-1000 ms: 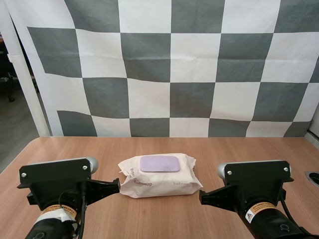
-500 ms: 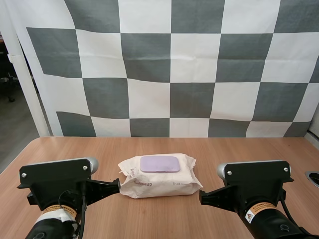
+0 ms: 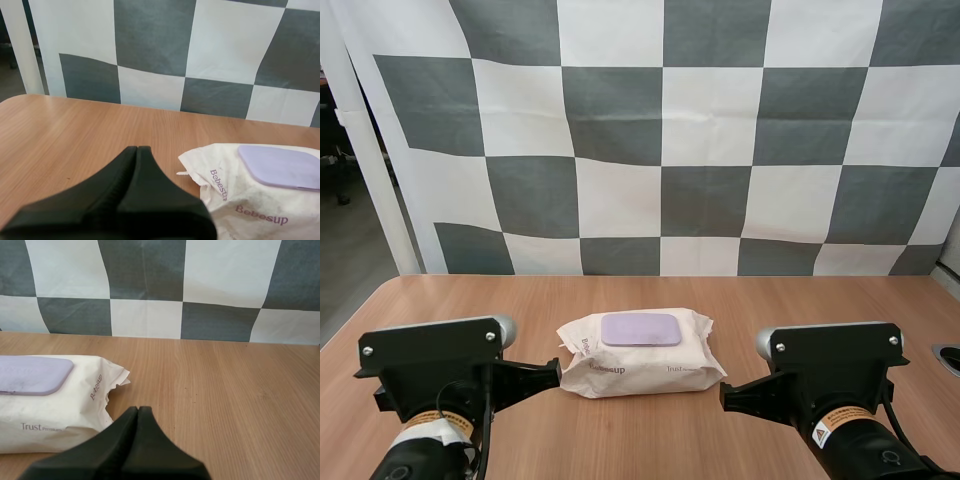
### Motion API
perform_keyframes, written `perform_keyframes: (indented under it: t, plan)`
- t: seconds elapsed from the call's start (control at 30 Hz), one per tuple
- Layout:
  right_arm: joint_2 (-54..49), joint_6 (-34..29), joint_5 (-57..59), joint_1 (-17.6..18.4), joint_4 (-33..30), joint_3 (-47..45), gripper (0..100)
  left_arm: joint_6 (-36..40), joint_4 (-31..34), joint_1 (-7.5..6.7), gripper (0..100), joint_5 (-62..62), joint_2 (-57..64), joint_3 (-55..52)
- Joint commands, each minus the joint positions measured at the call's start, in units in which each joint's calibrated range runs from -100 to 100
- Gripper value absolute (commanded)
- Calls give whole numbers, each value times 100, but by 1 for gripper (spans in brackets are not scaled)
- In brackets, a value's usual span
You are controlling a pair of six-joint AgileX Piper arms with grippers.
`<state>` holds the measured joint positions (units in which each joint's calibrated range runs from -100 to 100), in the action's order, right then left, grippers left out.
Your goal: Open the wet wipes lid
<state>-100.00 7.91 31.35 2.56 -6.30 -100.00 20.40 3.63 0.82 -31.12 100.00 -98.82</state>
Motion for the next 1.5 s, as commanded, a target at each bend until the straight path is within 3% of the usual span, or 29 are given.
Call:
perform_keyframes:
  t: [0.0, 0.37, 0.57, 0.77, 0.93, 1.03, 1.13, 1.33, 1.47]
  plan:
    - [0, -6, -9, 0, -2, 0, 0, 0, -44, 1, 0, -110, 0, 266]
    - [0, -6, -361, 0, 27, 0, 0, 0, 93, 1, 0, -76, 0, 1262]
    - [0, 7, -488, 0, -440, 512, 0, 0, 422, 1, 0, -76, 0, 1599]
    - [0, 7, 729, 0, -450, 1978, 0, -17, 477, 1, 0, -593, 0, 2212]
    - [0, 7, 1482, 0, -450, 3087, 0, -29, 477, 1, 0, -2335, 0, 3002]
    - [0, 7, 2668, 0, -318, 3748, 0, -29, 386, 1, 0, -3346, 0, 3506]
    - [0, 7, 3528, -8, -94, 4220, 0, -29, 374, 1, 0, -3386, 0, 3798]
    - [0, 7, 3471, -8, -4, 4620, 0, -372, 385, 50, 0, -3774, 0, 3898]
    - [0, 28, 3471, -8, -4, 4633, 0, -1296, 63, 65, 0, -4177, 0, 3898]
